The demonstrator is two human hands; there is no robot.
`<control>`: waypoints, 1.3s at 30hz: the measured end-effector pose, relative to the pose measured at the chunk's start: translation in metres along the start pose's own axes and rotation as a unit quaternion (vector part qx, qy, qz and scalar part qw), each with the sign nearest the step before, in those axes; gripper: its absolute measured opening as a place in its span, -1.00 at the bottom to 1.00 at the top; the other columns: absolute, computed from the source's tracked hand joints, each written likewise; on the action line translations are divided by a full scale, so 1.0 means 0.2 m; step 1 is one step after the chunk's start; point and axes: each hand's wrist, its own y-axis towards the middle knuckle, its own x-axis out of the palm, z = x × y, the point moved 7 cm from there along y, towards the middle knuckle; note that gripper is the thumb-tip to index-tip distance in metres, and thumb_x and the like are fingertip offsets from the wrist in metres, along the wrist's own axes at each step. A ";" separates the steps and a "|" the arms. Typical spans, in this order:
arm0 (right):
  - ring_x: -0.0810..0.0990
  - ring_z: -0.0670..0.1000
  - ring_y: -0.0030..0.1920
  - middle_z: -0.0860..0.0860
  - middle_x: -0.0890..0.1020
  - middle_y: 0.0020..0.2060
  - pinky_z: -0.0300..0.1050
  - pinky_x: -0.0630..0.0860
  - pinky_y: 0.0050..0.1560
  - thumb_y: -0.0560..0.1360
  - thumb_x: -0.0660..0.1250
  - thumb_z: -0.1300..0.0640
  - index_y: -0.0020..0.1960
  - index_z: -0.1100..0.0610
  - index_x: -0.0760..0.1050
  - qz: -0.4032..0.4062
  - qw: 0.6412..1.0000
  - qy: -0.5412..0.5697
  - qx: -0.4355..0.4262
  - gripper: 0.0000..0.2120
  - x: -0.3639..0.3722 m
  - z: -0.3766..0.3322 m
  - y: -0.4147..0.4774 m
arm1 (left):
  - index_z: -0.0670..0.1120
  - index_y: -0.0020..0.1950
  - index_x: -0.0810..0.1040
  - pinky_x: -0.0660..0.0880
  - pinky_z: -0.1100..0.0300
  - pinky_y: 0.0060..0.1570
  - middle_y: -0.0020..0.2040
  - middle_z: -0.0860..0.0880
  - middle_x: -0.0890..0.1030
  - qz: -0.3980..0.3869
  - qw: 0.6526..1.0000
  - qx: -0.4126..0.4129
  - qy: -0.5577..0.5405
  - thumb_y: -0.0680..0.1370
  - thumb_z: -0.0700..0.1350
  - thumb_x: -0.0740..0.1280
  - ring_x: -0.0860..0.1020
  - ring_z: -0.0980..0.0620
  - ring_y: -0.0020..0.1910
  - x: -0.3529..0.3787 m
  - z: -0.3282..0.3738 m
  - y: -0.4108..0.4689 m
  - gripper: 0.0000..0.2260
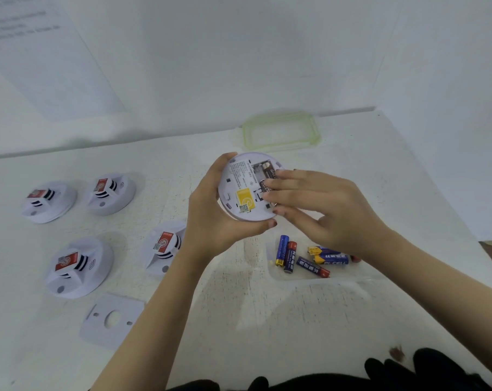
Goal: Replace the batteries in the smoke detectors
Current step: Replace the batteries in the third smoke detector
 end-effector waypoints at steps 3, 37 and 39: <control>0.48 0.10 0.28 0.13 0.52 0.26 0.05 0.44 0.24 0.51 0.33 0.13 0.13 0.10 0.61 0.004 0.999 0.042 0.034 -0.78 0.00 0.02 0.00 | -0.03 0.33 0.33 0.49 0.38 0.07 0.15 0.36 0.51 -0.004 1.000 0.002 -0.005 0.17 0.07 0.58 0.53 0.25 0.16 0.00 0.02 -0.01 -0.19; 0.62 -0.03 0.08 -0.04 0.68 0.02 -0.11 0.57 0.10 0.32 0.41 0.46 0.23 -0.10 0.50 -0.012 0.795 0.450 0.406 -0.37 0.18 -0.15 0.01 | 0.17 0.25 0.32 0.47 0.46 0.03 0.16 0.38 0.50 -0.008 1.000 0.008 -0.001 0.16 0.00 0.56 0.52 0.30 0.16 -0.21 0.15 -0.24 -0.27; 0.62 -0.03 0.08 -0.02 0.68 0.03 -0.11 0.56 0.09 0.33 0.41 0.46 0.22 -0.12 0.51 -0.013 0.798 0.449 0.402 -0.37 0.23 -0.20 0.04 | 0.13 0.28 0.31 0.51 0.37 0.04 0.16 0.26 0.54 -0.008 1.000 -0.015 -0.001 0.15 -0.01 0.57 0.54 0.21 0.16 -0.27 0.13 -0.27 -0.24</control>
